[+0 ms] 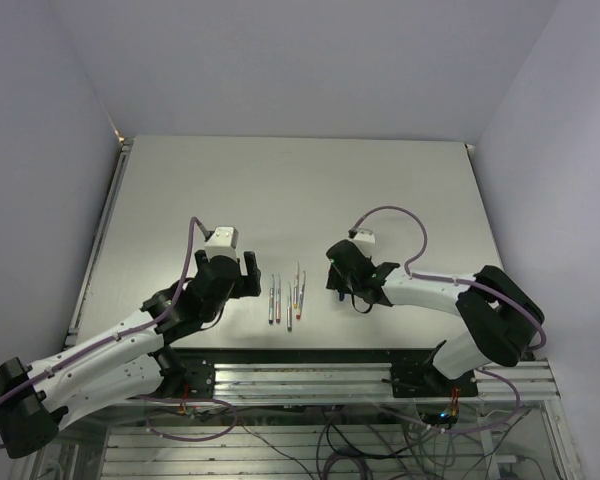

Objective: Insert the pens into the pen caps

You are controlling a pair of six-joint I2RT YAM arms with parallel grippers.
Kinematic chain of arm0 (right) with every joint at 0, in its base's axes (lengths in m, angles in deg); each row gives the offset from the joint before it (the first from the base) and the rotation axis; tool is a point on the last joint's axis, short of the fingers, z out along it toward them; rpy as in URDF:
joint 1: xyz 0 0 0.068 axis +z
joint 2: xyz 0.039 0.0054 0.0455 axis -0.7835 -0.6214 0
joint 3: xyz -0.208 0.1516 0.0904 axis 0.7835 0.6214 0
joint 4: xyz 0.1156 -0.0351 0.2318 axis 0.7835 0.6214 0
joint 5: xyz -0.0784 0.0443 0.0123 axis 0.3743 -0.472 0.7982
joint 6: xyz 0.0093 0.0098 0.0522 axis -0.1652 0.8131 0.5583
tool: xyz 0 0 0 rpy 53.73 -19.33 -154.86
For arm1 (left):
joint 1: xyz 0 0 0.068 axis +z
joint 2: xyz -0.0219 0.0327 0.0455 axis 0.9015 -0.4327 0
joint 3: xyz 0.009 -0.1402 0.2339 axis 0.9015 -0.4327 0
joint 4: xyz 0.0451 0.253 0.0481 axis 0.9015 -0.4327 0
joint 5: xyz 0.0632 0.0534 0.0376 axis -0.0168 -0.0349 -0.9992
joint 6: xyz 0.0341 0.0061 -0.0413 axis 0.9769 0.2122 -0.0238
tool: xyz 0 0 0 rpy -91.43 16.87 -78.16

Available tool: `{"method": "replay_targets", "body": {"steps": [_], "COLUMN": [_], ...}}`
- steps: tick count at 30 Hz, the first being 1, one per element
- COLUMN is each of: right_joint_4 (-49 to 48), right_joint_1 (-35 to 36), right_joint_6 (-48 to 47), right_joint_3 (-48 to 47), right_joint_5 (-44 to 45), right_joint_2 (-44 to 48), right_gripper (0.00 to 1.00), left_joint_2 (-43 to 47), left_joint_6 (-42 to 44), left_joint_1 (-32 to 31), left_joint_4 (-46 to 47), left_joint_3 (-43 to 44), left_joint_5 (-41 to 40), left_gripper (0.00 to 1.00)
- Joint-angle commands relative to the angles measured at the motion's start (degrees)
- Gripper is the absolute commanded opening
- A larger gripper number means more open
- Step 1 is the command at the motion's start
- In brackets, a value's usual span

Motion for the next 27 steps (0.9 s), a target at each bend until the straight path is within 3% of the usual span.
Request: {"method": "replay_targets", "body": {"steps": [1, 7, 12, 27], "right_joint_4": [7.8, 8.8, 8.9, 14.5], "right_joint_1": [0.2, 0.2, 0.7, 6.5], "right_joint_6": [-0.7, -0.3, 0.2, 3.5], "right_joint_3": [0.6, 1.0, 1.9, 0.5], "right_joint_5": [3.2, 3.2, 1.3, 3.6], "right_joint_2": [0.2, 0.8, 0.9, -2.0], "right_gripper": [0.50, 0.48, 0.42, 0.35], "left_joint_2": [0.4, 0.4, 0.7, -2.3], "left_joint_6": [-0.6, -0.9, -1.1, -4.2], "left_joint_1": [0.1, 0.1, 0.1, 0.1], "left_joint_4": [0.5, 0.3, -0.1, -5.7], "left_joint_3": [-0.3, -0.3, -0.1, 2.1], "left_joint_5": [0.3, 0.4, 0.2, 1.0], "left_gripper": [0.89, 0.89, 0.89, 0.87]}}
